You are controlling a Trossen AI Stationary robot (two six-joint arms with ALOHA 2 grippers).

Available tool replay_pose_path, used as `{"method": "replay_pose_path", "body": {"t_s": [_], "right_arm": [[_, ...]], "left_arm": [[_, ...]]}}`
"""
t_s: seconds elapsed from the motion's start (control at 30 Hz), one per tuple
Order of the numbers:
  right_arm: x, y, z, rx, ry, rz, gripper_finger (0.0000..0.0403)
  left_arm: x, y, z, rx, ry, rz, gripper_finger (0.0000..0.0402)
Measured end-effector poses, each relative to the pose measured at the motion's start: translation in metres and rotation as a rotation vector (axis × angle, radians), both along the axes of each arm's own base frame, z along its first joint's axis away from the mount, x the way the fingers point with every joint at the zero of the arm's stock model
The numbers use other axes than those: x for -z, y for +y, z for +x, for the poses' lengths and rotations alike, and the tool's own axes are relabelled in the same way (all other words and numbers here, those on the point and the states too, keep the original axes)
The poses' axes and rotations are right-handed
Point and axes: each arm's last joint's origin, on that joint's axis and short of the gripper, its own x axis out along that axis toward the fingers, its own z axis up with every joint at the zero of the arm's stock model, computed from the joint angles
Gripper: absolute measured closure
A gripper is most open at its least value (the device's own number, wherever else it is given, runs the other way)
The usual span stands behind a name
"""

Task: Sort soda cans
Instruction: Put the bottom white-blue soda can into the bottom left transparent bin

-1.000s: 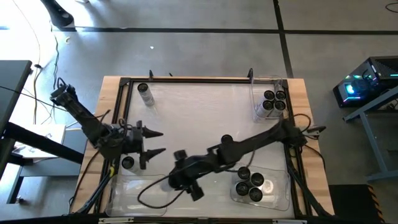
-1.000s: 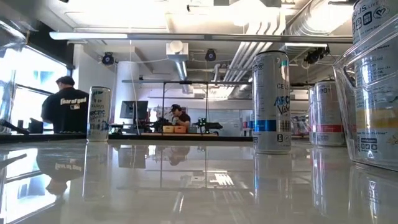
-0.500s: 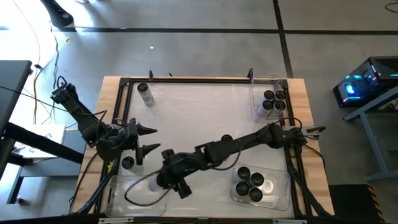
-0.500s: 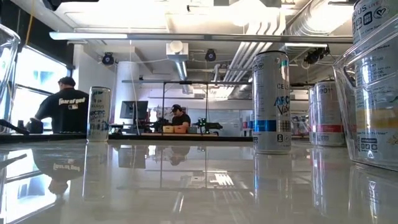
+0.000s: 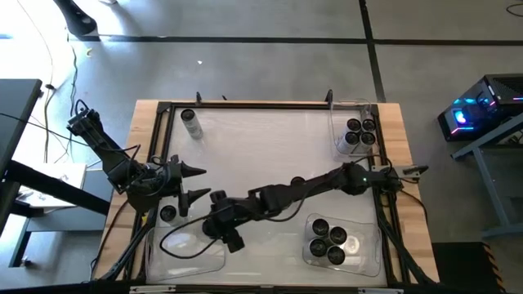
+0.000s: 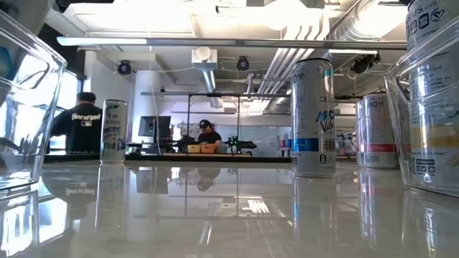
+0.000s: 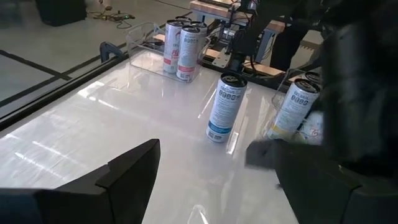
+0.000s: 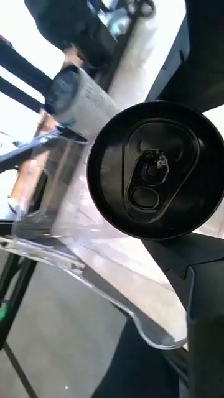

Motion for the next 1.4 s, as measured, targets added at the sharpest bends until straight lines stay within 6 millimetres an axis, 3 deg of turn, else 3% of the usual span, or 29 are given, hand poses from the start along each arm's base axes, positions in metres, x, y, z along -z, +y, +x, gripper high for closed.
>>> {"method": "replay_pose_path", "body": {"t_s": [0.13,0.3,0.4,0.5,0.63,0.83,1.07,1.27,1.4], "right_arm": [[-0.032,0.009,-0.021,0.051,-0.039,-0.098,0.0165],[-0.099,0.012,-0.084,0.189,-0.022,-0.242,0.0165],[-0.114,0.005,-0.119,0.271,0.097,-0.244,0.0165],[-0.094,-0.004,-0.139,0.341,0.237,-0.239,0.0165],[-0.055,-0.019,-0.155,0.384,0.276,-0.146,0.0165],[0.015,-0.038,-0.149,0.291,0.272,0.149,0.0165],[0.038,-0.043,-0.141,0.288,0.272,0.192,0.0165],[0.037,-0.041,-0.137,0.279,0.239,0.204,0.0165],[0.04,-0.04,-0.135,0.265,0.227,0.191,0.0111]], "left_arm": [[0.002,0.001,-0.001,0.0,0.016,0.016,0.0102],[0.002,-0.001,-0.004,-0.009,0.012,0.046,0.0102],[0.002,-0.003,-0.005,-0.016,0.004,0.068,0.0102],[0.004,-0.006,-0.002,-0.022,0.006,0.103,0.0102],[0.013,-0.019,0.014,-0.012,0.034,0.186,0.0102],[0.026,-0.038,0.053,0.082,0.049,0.246,0.0102],[0.036,-0.036,0.082,0.172,0.054,0.232,0.0102],[0.04,-0.031,0.091,0.233,0.078,0.179,0.0102],[0.045,-0.029,0.097,0.295,0.093,0.126,0.0102]]}}
